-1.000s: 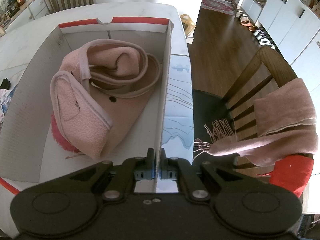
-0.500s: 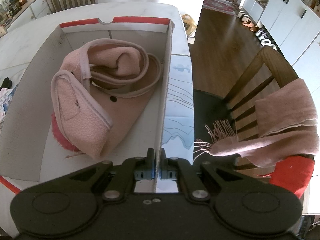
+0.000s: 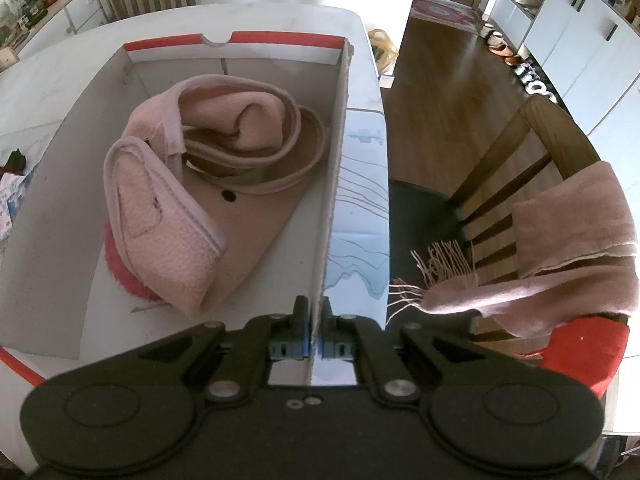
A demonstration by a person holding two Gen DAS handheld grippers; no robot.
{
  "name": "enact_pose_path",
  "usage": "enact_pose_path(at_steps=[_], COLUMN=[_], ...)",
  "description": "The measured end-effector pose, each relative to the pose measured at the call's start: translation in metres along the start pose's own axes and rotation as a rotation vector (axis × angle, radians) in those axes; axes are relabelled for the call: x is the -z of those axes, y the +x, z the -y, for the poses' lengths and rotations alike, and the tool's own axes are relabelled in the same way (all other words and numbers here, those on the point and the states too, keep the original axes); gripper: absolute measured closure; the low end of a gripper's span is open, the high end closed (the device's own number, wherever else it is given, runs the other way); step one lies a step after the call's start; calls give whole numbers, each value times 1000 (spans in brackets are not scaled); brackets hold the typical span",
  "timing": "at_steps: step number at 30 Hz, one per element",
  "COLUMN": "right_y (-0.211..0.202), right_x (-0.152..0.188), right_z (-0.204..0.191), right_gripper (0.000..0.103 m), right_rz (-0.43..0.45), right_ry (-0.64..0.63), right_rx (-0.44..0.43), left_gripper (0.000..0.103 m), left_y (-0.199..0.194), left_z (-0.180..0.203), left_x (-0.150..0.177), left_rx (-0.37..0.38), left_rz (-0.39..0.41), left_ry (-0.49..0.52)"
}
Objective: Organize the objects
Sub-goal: 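Lift the red cloth bag with the left gripper over the box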
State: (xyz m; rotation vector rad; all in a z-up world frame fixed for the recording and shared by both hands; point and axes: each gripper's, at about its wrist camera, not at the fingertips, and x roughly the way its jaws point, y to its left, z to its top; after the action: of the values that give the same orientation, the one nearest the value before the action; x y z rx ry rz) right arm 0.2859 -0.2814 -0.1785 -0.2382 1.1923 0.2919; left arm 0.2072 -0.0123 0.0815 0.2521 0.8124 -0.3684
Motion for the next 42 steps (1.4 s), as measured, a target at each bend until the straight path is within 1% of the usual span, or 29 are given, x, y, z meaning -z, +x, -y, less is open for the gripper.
enact_pose_path(at_steps=[4,9,15,19,24,29,31,34,37,39,42], right_y=[0,2,1,1,1,1,2,3,3,3,4], right_x=[0,-1,0,0,0,-1,-1,-1,-1,-1,-1], right_z=[0,-1,0,1,1,1,1,-1,-1,-2,-1], right_gripper=[100,100,100,100,100,100,100,100,100,100,100], right_rz=[-3,-4,-4,-3,-3,-3,-3,-3,-4,-5,-5], right_ry=[-5,-11,-10,-9,-10,-6,-7,-10,-11,-11,-12], right_rx=[-1,2,-4,-6,-10,-14,-15,-14,-15,-15,-15], left_gripper=[93,93,93,93,93,93,93,93,93,93,93], left_y=[3,-3,-22,-24,-14,9,22,50,82,103,130], left_z=[23,57,101,114,123,122,121,115,113,111,109], left_x=[-26,-61,-96,-109,-118,-119,-116,-105,-90,-79,-65], left_rx=[65,142,186,213,262,312,315,339,346,372,369], left_rz=[24,81,167,209,216,190,169,97,22,-25,-76], left_ry=[58,138,248,263,234,171,155,98,63,35,7])
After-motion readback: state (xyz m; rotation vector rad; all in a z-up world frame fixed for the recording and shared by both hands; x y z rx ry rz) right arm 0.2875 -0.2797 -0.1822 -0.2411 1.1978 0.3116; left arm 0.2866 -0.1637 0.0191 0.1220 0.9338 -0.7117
